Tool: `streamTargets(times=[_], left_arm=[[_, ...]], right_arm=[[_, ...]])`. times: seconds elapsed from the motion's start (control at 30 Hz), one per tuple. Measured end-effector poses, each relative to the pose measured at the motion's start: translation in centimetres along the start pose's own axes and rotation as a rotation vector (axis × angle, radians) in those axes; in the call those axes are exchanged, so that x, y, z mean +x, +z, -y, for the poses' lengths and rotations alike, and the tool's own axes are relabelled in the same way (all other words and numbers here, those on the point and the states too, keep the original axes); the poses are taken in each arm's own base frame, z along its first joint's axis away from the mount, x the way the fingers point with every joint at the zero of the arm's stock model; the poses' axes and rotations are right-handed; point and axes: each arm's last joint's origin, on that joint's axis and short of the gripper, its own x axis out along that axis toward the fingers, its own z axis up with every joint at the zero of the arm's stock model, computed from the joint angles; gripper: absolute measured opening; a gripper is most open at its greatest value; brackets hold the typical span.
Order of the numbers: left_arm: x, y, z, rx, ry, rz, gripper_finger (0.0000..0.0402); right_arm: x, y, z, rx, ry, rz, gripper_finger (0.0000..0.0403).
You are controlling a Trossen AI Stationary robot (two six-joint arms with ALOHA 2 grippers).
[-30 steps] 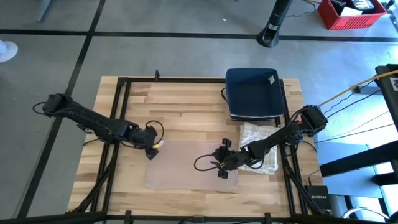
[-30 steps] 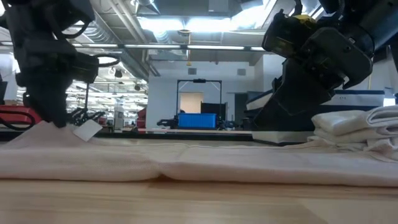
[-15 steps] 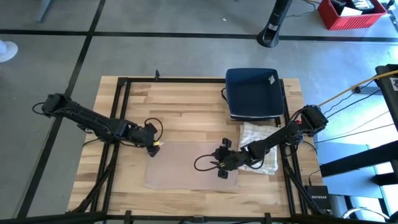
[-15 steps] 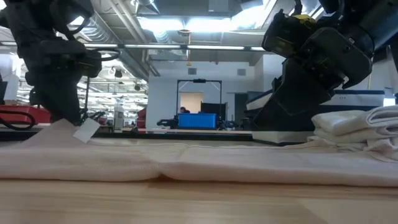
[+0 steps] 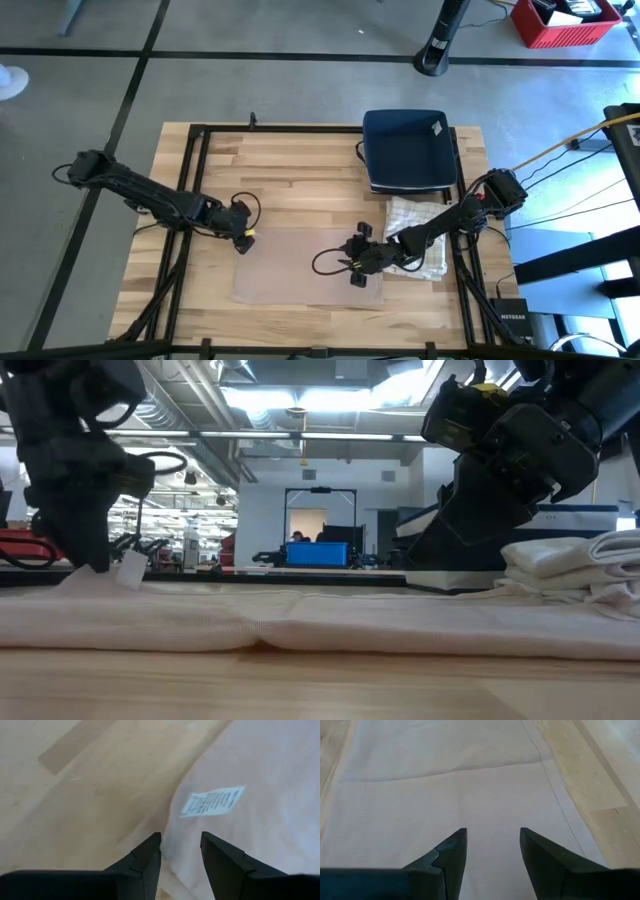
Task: Fold towel
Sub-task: Fold the light brown towel
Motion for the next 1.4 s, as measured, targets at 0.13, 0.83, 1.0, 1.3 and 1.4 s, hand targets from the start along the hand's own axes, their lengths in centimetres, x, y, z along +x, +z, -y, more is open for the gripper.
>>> streamTargets(times=[0.13, 0.83, 1.0, 1.3, 1.4], left_arm=[[0.4, -0.2, -0.3, 0.004, 0.021, 0.002, 0.0129], [-0.2, -1.5, 1.7, 0.145, -0.118, 0.057, 0.0004], [-0.5, -2.3, 2.1, 0.163, -0.134, 0.053, 0.0009], [-0.5, -2.4, 2.1, 0.176, -0.129, 0.067, 0.0008], [-0.5, -2.4, 2.1, 0.177, -0.128, 0.068, 0.0008]], right_arm=[[0.0, 0.0, 0.0, 0.0, -0.001, 0.0, 0.0185], [-4.8, 2.4, 4.1, -0.035, -0.221, -0.362, 0.0185], [-4.4, 1.9, 7.3, 0.075, -0.175, -0.582, 0.0185], [-3.1, 0.3, 10.9, 0.125, -0.09, -0.635, 0.0185], [-2.7, 0.0, 10.9, 0.14, -0.015, -0.611, 0.0185]])
